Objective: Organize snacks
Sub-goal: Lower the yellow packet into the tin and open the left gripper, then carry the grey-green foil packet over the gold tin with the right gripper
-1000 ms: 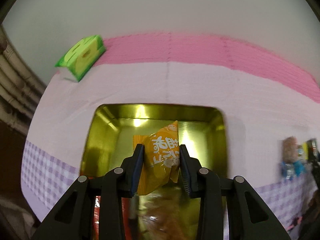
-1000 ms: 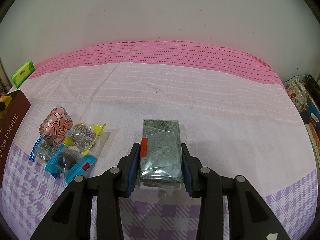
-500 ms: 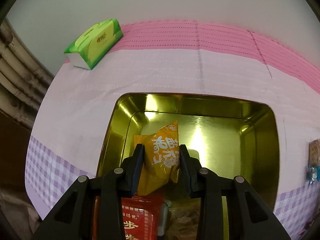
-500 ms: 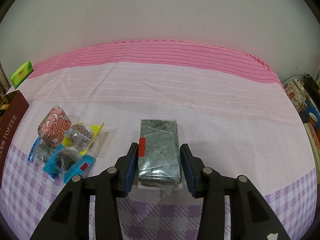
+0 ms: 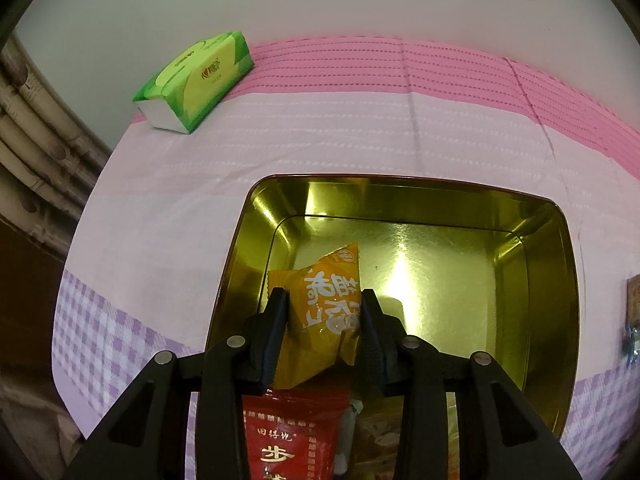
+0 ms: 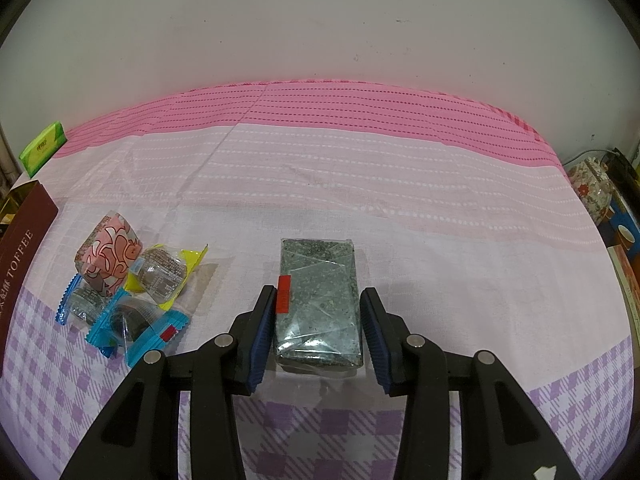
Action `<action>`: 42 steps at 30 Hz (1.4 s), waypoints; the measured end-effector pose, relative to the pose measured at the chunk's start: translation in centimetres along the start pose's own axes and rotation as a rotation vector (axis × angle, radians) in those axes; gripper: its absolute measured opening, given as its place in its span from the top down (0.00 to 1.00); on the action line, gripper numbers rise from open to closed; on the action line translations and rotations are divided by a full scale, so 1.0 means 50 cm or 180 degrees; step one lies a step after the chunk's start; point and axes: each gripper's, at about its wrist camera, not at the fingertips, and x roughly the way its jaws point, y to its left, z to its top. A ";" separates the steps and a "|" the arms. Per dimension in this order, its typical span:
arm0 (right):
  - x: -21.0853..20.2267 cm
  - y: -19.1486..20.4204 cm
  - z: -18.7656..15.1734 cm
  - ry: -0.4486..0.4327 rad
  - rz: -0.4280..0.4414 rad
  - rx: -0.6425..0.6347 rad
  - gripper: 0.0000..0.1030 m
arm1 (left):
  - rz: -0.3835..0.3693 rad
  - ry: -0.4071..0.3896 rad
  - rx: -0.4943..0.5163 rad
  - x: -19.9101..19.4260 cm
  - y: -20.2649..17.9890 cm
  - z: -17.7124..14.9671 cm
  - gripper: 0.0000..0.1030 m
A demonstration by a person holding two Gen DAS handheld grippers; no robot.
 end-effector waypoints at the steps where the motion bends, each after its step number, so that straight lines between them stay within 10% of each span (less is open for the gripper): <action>1: 0.001 0.000 0.001 0.0000 -0.0003 -0.0002 0.62 | 0.0013 -0.0011 0.0007 -0.001 0.000 -0.001 0.62; 26: 0.002 0.001 0.000 0.0007 0.0011 0.0003 0.60 | -0.0057 -0.0356 -0.0055 -0.118 0.036 -0.091 0.54; 42: 0.024 0.001 0.059 0.0707 -0.0049 0.0042 0.59 | 0.0021 -0.0547 -0.0070 -0.169 0.061 -0.159 0.45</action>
